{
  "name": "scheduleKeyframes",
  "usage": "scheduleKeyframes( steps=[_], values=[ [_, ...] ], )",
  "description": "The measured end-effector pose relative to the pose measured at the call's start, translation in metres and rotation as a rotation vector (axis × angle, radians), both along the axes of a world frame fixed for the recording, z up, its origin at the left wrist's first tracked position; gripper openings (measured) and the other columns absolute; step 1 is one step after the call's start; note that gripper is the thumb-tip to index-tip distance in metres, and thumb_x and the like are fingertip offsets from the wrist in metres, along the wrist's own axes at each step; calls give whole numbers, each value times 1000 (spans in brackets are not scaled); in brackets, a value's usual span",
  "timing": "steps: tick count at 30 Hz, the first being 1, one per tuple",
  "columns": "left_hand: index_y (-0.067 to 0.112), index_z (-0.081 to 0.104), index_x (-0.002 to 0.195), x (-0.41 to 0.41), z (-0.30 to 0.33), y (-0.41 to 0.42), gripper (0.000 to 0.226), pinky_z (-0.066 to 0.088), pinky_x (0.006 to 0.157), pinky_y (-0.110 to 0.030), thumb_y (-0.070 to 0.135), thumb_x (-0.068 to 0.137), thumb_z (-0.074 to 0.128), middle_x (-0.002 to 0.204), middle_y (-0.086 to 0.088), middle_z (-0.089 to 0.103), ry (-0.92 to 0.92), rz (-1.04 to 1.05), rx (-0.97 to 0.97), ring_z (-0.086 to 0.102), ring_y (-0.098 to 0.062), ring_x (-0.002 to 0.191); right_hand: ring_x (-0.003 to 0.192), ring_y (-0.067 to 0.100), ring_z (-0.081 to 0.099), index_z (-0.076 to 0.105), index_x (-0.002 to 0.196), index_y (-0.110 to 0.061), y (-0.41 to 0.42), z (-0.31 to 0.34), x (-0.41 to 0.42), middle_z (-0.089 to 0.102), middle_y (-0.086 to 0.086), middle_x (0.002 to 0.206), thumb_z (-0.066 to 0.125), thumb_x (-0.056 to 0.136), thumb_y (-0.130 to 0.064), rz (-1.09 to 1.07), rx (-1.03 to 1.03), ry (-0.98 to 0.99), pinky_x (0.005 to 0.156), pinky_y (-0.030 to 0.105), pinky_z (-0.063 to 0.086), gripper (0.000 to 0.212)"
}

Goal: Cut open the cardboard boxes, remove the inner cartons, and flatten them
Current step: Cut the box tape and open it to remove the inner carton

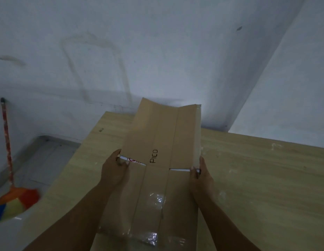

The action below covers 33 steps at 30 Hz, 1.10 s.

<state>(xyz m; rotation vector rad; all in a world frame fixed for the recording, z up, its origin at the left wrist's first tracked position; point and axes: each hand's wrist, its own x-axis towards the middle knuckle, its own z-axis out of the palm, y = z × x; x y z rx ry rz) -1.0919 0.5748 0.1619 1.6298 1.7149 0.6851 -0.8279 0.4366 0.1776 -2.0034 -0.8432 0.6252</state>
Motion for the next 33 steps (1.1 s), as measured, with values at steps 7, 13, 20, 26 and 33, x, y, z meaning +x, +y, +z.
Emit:
scheduleKeyframes(
  steps=[7,13,20,26,33],
  values=[
    [7,61,129,3,-28,20,46,45,82,-35,19,86,73,108,-12,71,133,13,-71,65,-34,104,110,30,59,41,151,-20,28,-31,6,63,15,123,59,98,-23,-8,-142,-38,89,30,42,56],
    [8,58,132,5,-41,29,46,45,99,-40,15,88,68,135,-13,57,109,-31,-121,52,-33,129,142,34,33,32,155,-15,34,-53,4,32,15,158,59,98,-28,-51,-273,14,115,39,31,65],
    [5,38,150,13,-33,27,59,35,107,-36,13,96,60,146,-17,51,101,-49,-178,49,-35,134,137,33,41,11,160,-12,38,-54,1,42,14,153,53,101,-30,-69,-347,-5,109,37,34,74],
    [-1,57,131,24,-20,29,62,43,100,-53,14,70,61,135,-28,52,218,-154,150,49,-44,125,136,33,41,41,150,-13,24,-36,8,45,12,151,61,96,-25,-149,-294,-145,110,39,33,59],
    [1,71,104,116,21,-12,52,52,83,-38,29,70,44,102,-18,69,152,-694,334,67,-37,93,128,26,52,59,137,-15,-52,-2,26,60,4,138,58,96,-40,-368,-269,-333,104,43,42,48]
  ],
)
